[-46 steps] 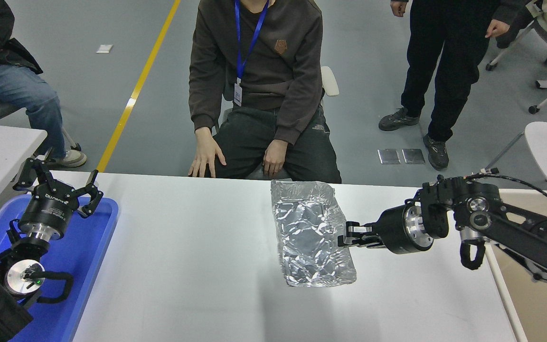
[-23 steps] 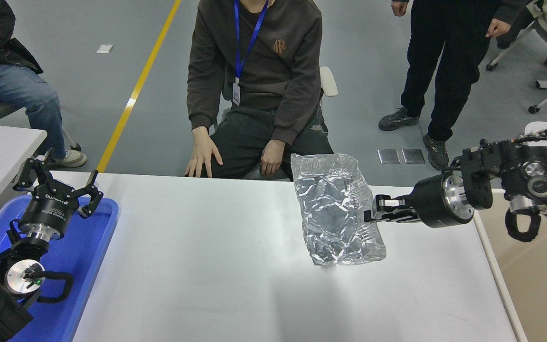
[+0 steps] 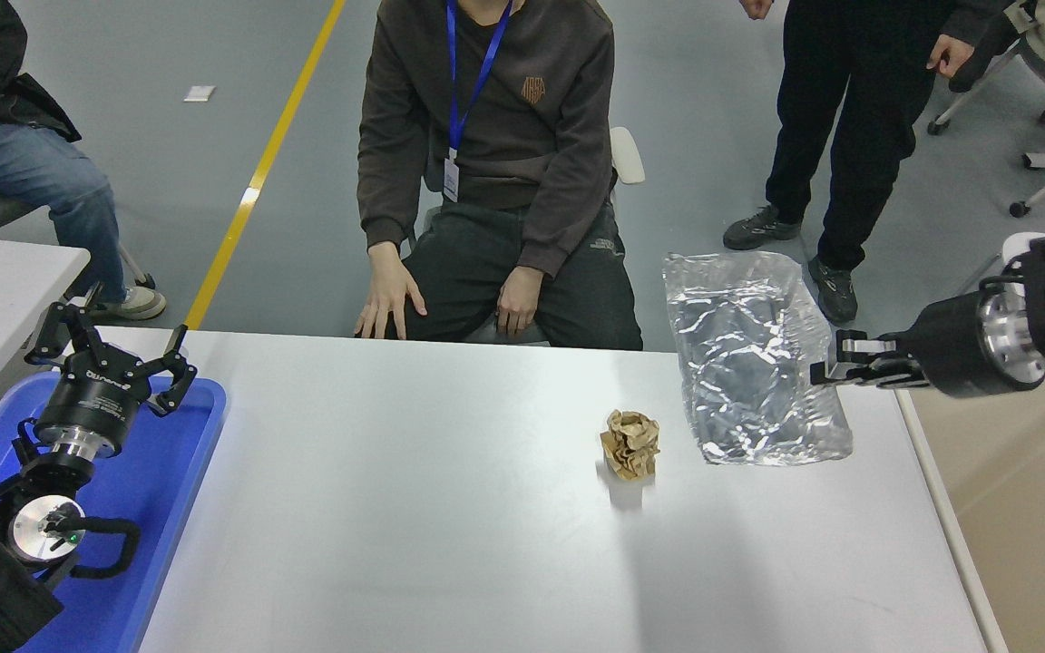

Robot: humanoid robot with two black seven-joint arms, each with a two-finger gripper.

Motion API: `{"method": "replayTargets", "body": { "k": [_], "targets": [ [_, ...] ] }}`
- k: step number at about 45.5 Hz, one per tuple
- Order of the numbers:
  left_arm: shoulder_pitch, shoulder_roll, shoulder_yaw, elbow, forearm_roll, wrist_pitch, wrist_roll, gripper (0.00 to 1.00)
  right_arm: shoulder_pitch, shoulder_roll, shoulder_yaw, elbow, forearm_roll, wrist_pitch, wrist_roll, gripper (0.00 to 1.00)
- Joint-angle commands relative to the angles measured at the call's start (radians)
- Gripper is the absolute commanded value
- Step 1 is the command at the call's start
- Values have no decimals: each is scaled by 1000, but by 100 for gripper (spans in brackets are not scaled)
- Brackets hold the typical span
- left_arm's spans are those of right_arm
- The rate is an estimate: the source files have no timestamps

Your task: Clean the table surface

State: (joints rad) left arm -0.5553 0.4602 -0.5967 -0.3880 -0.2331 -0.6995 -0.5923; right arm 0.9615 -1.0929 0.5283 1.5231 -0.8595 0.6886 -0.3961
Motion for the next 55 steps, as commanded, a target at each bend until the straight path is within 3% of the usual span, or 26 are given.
{"method": "replayTargets", "body": {
  "k": [1,27,43,55],
  "targets": [
    [0,0,0,0,0,2,0,100,-12,-139,-17,-46,-7,2,97,0],
    [0,0,0,0,0,0,0,100,-184,-196,-16,-412,-21,-12,249,0],
    [0,0,0,0,0,0,-1,100,-303,-154,-14,-615,4,-122,306,0],
    [0,0,2,0,0,0,-1,100,-411,-93,-14,-791,125,-184,375,0]
  ]
}}
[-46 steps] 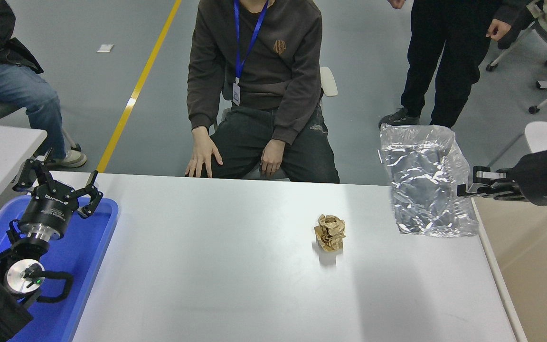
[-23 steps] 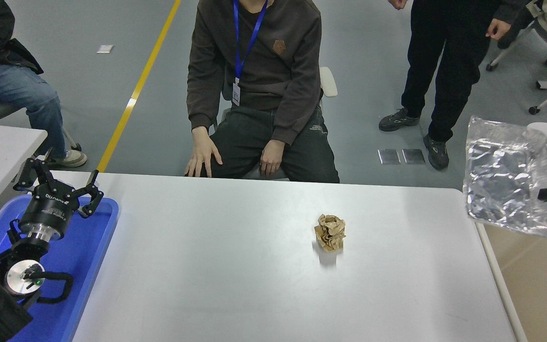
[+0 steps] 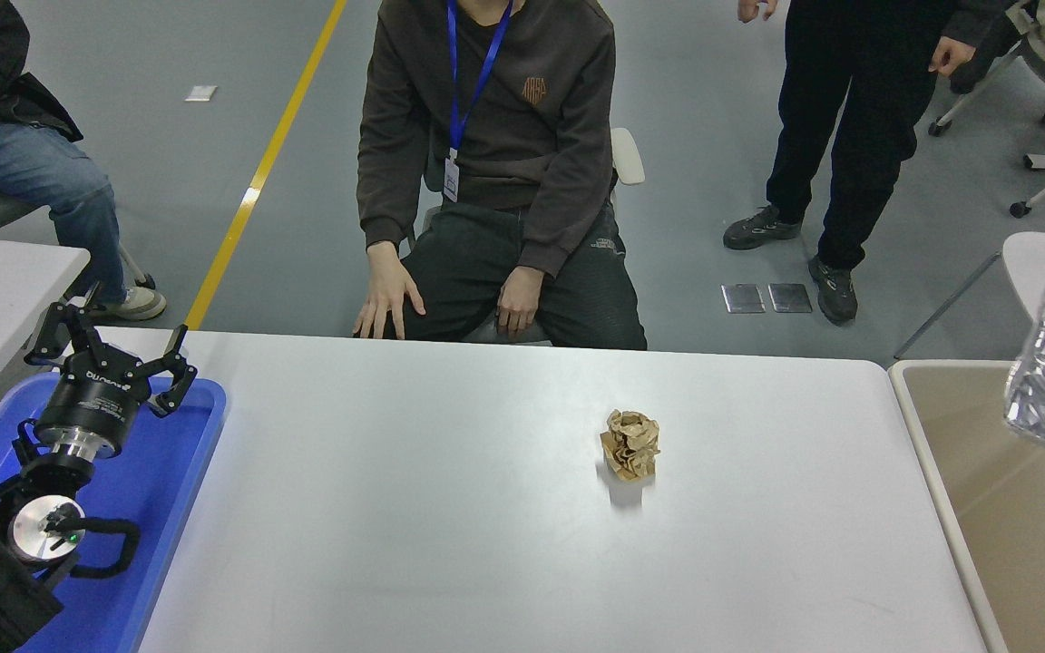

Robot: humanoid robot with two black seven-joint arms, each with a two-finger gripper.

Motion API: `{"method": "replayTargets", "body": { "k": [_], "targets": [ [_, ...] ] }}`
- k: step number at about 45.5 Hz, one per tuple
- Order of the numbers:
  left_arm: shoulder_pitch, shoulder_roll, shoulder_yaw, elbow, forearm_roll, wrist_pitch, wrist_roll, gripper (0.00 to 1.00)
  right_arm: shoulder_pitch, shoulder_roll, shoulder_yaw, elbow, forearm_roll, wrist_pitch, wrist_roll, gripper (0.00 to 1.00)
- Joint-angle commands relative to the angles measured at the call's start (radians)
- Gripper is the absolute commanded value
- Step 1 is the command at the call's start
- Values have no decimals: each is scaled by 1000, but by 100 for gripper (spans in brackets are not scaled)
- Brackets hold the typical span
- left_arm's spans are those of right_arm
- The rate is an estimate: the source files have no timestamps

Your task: Clean the table surface

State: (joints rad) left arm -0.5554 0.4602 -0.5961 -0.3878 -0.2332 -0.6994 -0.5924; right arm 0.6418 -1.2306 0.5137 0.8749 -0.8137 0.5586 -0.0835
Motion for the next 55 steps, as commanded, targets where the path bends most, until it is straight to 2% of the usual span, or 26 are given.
{"method": "replayTargets", "body": {
  "k": [1,11,28,55],
  "targets": [
    [0,0,1,0,0,1,-1,100,-103,55,2,-155,85,-62,71,0],
    [0,0,1,0,0,0,0,100,-165,177,14,-324,125,-118,113,0],
    [0,0,1,0,0,1,0,100,-198,373,17,-537,162,-213,111,0],
    [0,0,1,0,0,1,0,100,-175,657,-4,-800,203,-497,99,0]
  ]
}}
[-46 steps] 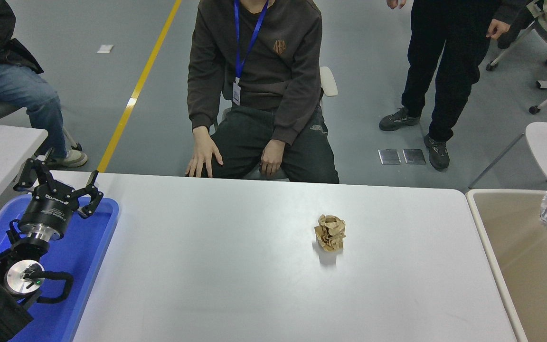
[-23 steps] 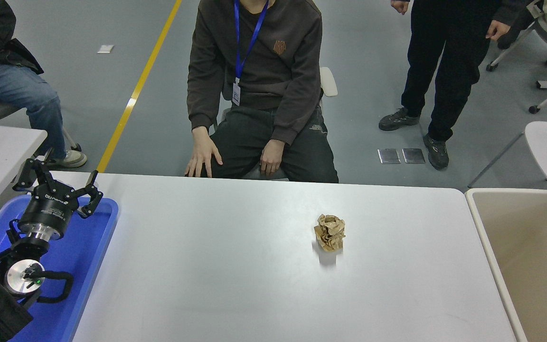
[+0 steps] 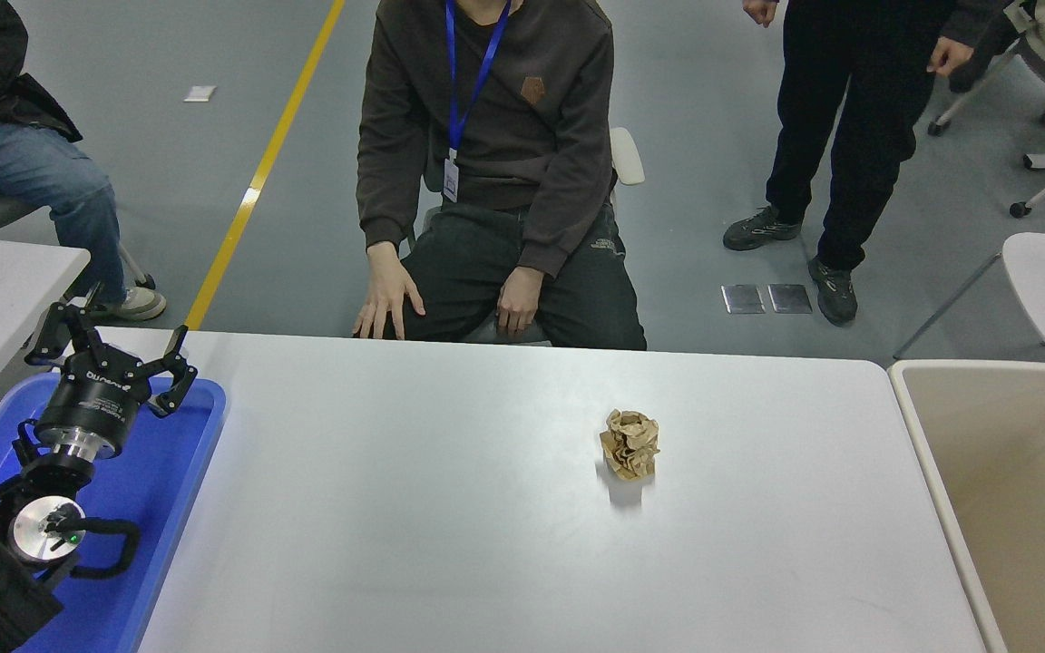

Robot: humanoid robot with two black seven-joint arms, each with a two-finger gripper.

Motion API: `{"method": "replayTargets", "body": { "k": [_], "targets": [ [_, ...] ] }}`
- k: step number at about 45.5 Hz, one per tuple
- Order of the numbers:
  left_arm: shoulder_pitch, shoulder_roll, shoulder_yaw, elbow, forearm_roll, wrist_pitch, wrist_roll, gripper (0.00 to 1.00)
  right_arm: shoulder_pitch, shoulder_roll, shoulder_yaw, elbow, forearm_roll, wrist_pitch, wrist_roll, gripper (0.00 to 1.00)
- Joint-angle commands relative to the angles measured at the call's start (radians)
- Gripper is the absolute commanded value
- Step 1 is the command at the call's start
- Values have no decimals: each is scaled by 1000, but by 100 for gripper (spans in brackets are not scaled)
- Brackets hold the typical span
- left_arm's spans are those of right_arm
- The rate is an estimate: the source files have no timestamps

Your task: Clean the table surface

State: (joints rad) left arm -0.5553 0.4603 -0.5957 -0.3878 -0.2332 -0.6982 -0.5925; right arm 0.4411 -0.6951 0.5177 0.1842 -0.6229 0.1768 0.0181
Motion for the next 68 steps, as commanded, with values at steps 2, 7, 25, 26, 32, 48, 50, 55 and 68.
{"method": "replayTargets", "body": {
  "k": [2,7,25,26,32,48,50,55,68],
  "targets": [
    [0,0,1,1,0,0,-1,100,28,140,-8,-115,14,-143,-6,0],
    [0,0,1,0,0,-1,-1,100,45,177,-8,-123,17,-195,-14,0],
    [0,0,1,1,0,0,0,100,94,272,-8,-121,17,-359,-50,0],
    [0,0,-1,0,0,0,0,100,99,276,-8,-123,17,-370,-53,0],
    [0,0,-1,1,0,0,0,100,103,290,-10,-123,17,-399,-60,0],
    [0,0,1,0,0,0,-1,100,111,298,-44,-123,17,-408,-60,0],
    [0,0,1,1,0,0,0,100,111,298,-44,-123,17,-408,-61,0],
    [0,0,1,1,0,0,0,100,113,298,-44,-123,17,-410,-60,13],
    [0,0,1,0,0,0,0,100,114,293,-79,-121,20,-410,-56,99]
  ]
}}
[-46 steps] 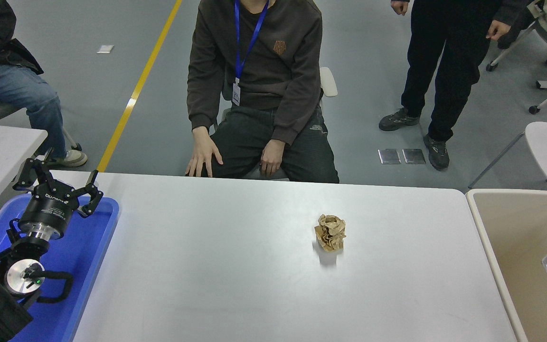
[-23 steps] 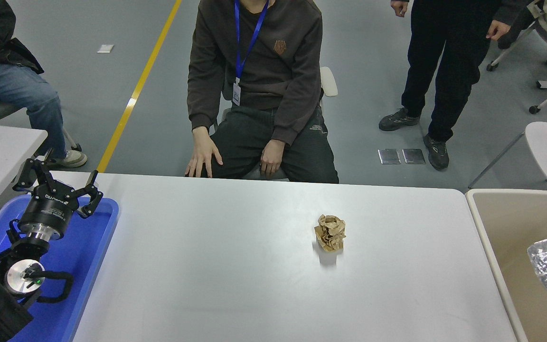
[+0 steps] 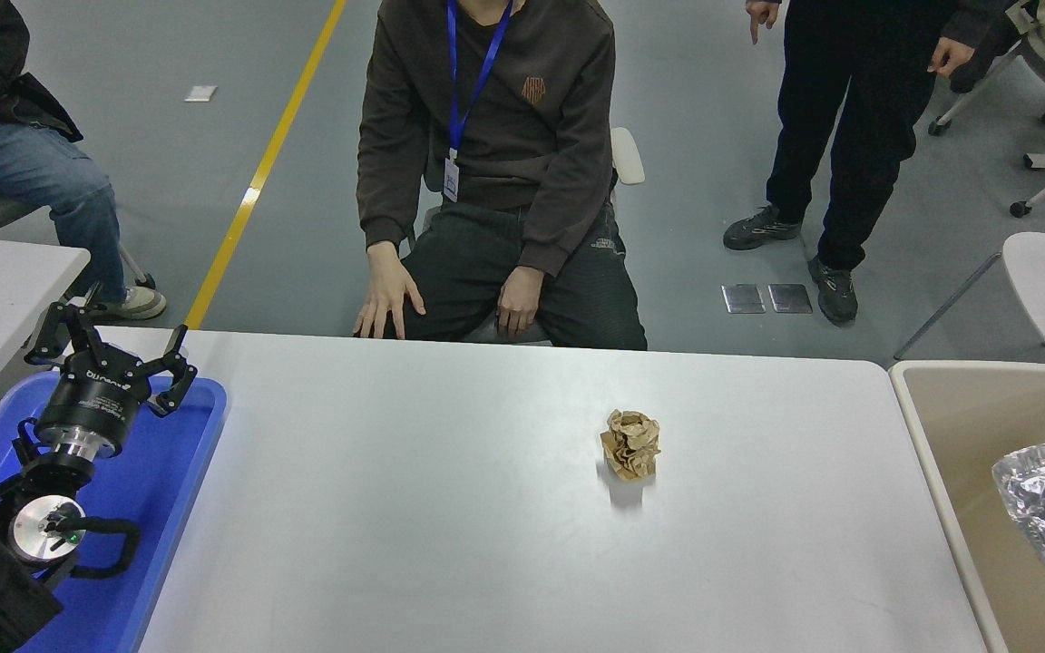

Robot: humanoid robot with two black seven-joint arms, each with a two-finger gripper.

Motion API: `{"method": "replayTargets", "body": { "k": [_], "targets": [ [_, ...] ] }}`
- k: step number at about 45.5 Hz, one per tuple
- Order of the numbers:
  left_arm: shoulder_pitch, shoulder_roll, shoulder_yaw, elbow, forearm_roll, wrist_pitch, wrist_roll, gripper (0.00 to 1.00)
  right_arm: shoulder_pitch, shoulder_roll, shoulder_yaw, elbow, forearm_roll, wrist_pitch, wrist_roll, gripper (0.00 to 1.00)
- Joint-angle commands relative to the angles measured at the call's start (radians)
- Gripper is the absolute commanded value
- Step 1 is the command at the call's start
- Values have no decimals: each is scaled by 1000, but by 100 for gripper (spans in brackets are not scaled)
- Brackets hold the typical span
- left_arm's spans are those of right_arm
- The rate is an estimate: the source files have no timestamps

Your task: Clean the table surface

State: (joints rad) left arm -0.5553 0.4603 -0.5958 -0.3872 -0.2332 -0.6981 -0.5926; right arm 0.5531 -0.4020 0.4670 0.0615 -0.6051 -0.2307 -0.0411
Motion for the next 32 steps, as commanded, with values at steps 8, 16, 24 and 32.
{"method": "replayTargets", "body": {
  "k": [8,16,24,32],
  "targets": [
    [0,0,1,1,0,0,-1,100,5,-6,-13,14,50,-2,12,99],
    [0,0,1,-1,0,0,-1,100,30,-52,1,79,90,-1,12,99],
    [0,0,1,-1,0,0,0,100,31,-124,82,187,90,10,12,99],
    [0,1,1,1,0,0,0,100,13,-176,287,343,94,11,12,99]
  ]
}}
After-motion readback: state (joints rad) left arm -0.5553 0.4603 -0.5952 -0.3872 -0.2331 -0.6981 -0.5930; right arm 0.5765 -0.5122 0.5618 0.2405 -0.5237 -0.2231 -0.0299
